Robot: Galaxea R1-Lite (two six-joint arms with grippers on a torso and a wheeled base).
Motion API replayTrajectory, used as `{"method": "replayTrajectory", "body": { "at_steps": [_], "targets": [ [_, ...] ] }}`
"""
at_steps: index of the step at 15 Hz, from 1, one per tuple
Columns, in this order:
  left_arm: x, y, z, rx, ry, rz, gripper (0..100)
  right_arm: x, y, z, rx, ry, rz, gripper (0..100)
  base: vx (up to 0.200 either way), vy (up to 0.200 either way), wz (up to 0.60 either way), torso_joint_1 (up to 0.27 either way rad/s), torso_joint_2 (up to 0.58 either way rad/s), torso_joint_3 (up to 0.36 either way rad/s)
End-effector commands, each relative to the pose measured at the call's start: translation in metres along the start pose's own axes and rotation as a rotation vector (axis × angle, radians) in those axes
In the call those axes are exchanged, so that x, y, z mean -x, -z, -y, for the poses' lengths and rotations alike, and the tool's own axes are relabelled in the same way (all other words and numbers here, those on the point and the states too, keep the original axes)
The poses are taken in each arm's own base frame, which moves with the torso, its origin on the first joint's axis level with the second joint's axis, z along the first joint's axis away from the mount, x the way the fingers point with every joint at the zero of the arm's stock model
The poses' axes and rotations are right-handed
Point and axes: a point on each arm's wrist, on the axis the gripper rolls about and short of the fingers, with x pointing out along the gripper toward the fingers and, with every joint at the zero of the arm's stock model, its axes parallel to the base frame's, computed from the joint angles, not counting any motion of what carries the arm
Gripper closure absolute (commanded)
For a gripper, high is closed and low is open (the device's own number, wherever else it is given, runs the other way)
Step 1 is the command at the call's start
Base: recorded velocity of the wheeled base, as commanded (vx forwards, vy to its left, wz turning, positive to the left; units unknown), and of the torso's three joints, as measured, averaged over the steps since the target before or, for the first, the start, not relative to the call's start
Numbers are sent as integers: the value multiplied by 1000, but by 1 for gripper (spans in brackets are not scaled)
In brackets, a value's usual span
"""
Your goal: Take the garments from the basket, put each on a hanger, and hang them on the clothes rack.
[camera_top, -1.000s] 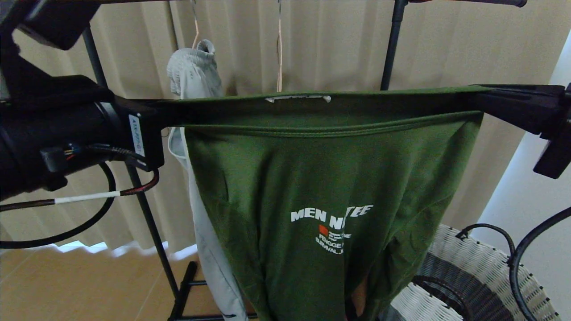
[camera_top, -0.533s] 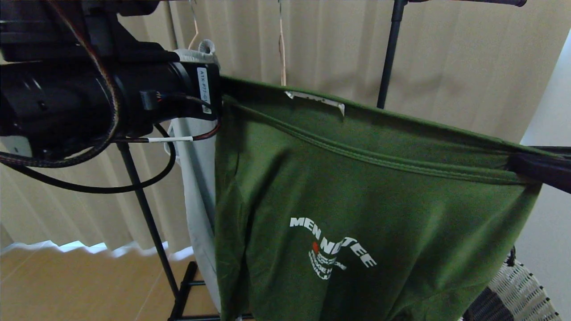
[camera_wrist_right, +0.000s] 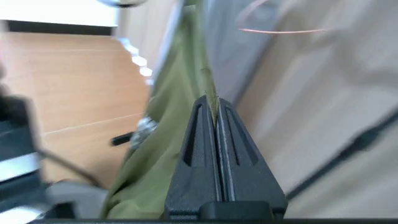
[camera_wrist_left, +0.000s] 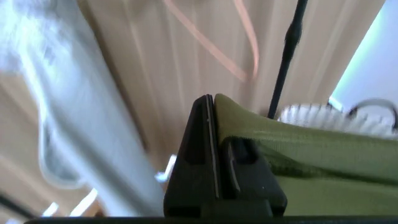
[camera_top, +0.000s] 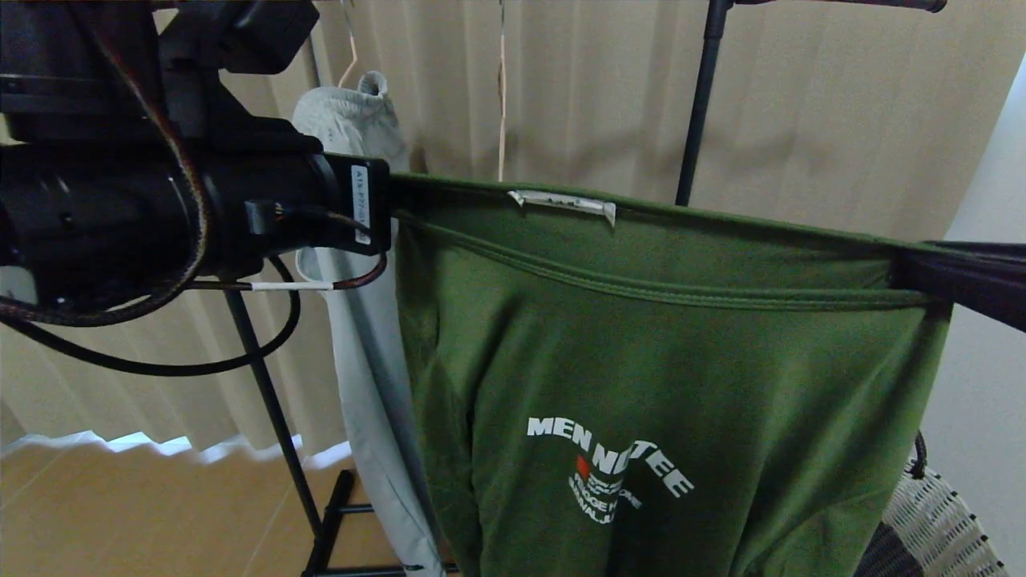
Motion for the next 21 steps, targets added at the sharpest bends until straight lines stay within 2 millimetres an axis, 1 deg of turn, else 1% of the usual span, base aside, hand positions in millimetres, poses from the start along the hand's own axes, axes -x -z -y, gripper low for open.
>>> {"method": "replayTrajectory", "body": {
  "at_steps": [1, 2, 3, 5, 7, 8, 9, 10, 13, 14, 18, 19, 20, 21],
  "targets": [
    [31, -9, -7, 4, 52, 27, 100, -25, 7, 17, -10, 46, -27, 100, 0, 0, 0, 0, 0, 0],
    [52, -10, -10, -5, 135, 19, 100, -42, 10, 27, -2, 67, -6, 100, 0, 0, 0, 0, 0, 0],
    [67, -10, -11, -13, 196, 12, 100, -56, 13, 36, 0, 78, 8, 100, 0, 0, 0, 0, 0, 0],
    [86, -7, -14, -25, 289, 17, 100, -77, 13, 46, -5, 90, 55, 100, 0, 0, 0, 0, 0, 0],
    [94, 4, -14, -67, 336, 15, 100, -94, 10, 56, -32, 96, 94, 100, 0, 0, 0, 0, 0, 0],
    [94, 4, -14, -67, 336, 15, 100, -94, 10, 56, -32, 96, 94, 100, 0, 0, 0, 0, 0, 0],
    [95, 10, -14, -98, 337, 19, 100, -101, 10, 59, -48, 96, 103, 100, 0, 0, 0, 0, 0, 0],
    [93, 17, -13, -125, 332, 65, 100, -108, 11, 62, -62, 95, 101, 100, 0, 0, 0, 0, 0, 0],
    [83, 31, -12, -194, 308, 176, 100, -108, 12, 62, -62, 97, 100, 100, 0, 0, 0, 0, 0, 0],
    [82, 33, -12, -220, 301, 191, 100, -108, 12, 62, -62, 98, 99, 100, 0, 0, 0, 0, 0, 0],
    [81, 31, -12, -234, 296, 184, 100, -106, 10, 62, -59, 102, 103, 100, 0, 0, 0, 0, 0, 0],
    [81, 31, -12, -235, 291, 171, 100, -101, 9, 64, -58, 118, 98, 100, 0, 0, 0, 0, 0, 0],
    [78, 25, -12, -226, 276, 146, 100, -90, 4, 67, -47, 147, 114, 100, 0, 0, 0, 0, 0, 0],
    [78, 25, -12, -226, 276, 146, 100, -90, 4, 67, -47, 147, 114, 100, 0, 0, 0, 0, 0, 0]
  ]
}}
